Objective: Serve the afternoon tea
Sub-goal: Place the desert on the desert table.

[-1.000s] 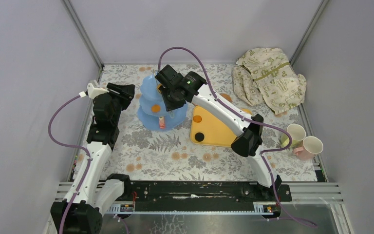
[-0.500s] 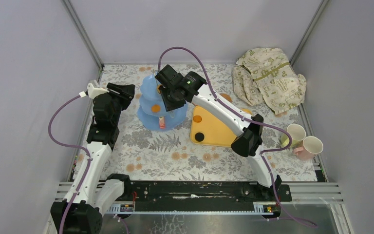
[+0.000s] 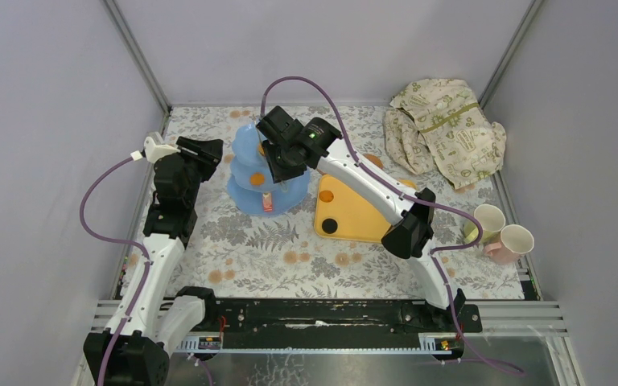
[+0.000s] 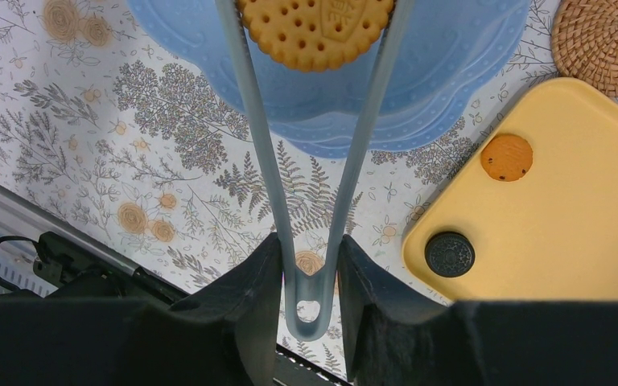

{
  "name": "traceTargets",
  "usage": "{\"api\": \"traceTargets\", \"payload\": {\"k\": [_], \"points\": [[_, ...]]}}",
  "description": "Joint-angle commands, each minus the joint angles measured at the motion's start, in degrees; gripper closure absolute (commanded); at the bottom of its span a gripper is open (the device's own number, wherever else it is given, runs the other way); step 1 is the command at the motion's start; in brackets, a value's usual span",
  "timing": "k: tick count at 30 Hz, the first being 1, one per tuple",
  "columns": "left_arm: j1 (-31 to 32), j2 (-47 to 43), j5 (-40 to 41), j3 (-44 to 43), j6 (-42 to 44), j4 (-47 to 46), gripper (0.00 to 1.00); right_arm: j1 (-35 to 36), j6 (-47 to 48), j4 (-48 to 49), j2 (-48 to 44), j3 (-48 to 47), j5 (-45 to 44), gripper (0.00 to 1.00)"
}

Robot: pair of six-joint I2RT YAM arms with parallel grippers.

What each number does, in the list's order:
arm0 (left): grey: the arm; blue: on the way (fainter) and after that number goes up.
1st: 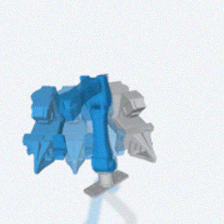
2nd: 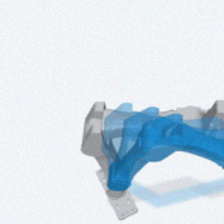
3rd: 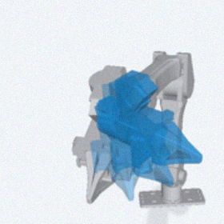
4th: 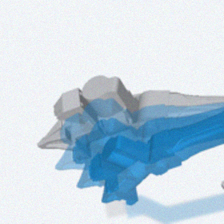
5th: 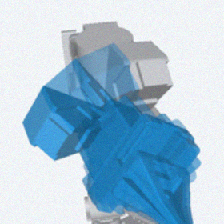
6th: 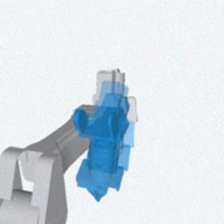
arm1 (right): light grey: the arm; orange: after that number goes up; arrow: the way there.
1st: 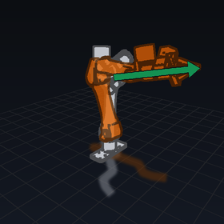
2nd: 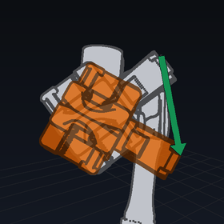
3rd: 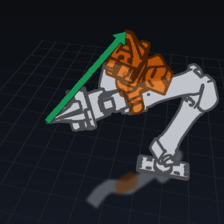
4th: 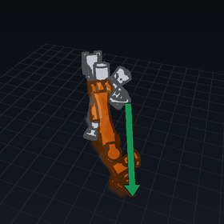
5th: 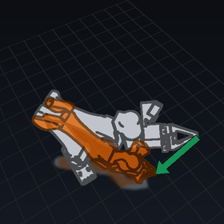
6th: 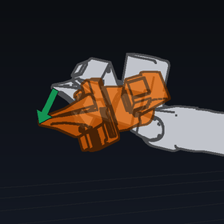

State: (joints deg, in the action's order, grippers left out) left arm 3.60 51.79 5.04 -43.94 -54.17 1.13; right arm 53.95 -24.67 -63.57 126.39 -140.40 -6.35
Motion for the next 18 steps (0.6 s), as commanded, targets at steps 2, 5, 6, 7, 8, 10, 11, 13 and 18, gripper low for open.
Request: {"api": "traceTargets", "payload": {"k": [2, 5, 6, 7, 8, 10, 11, 13, 18], "points": [[0.3, -0.7, -0.6, -1.8, 0.2, 0.0, 0.43, 0.4, 0.7, 1.2, -0.1, -2.7, 0.8, 0.64], [0.2, -0.7, -0.6, -1.8, 0.2, -0.1, 0.43, 0.4, 0.7, 1.3, -0.2, -2.8, 0.8, 0.64], [0.3, -0.7, -0.6, -1.8, 0.2, -0.1, 0.43, 0.3, 0.7, 1.3, -0.3, -2.8, 0.8, 0.63], [0.2, -0.7, -0.6, -1.8, 0.3, -0.1, 0.43, 0.3, 0.7, 1.3, -0.4, -2.8, 0.7, 0.63], [0.2, -0.7, -0.5, -1.9, 0.2, -0.1, 0.43, 0.3, 0.7, 1.3, -0.4, -2.8, 0.7, 0.63], [0.2, -0.7, -0.5, -1.8, 0.2, -0.1, 0.43, 0.4, 0.6, 1.3, -0.4, -2.7, 0.7, 0.63], [0.2, -0.7, -0.4, -1.8, 0.2, -0.2, 0.43, 0.4, 0.7, 1.3, -0.5, -2.7, 0.7, 0.63], [0.3, -0.7, -0.4, -1.9, 0.2, -0.1, 0.43, 0.4, 0.7, 1.3, -0.7, -2.7, 0.6, 0.63], [0.3, -0.8, -0.5, -1.9, 0.2, -0.1, 0.43, 0.4, 0.7, 1.3, -1.3, -2.2, 0.5, 0.63]]}}
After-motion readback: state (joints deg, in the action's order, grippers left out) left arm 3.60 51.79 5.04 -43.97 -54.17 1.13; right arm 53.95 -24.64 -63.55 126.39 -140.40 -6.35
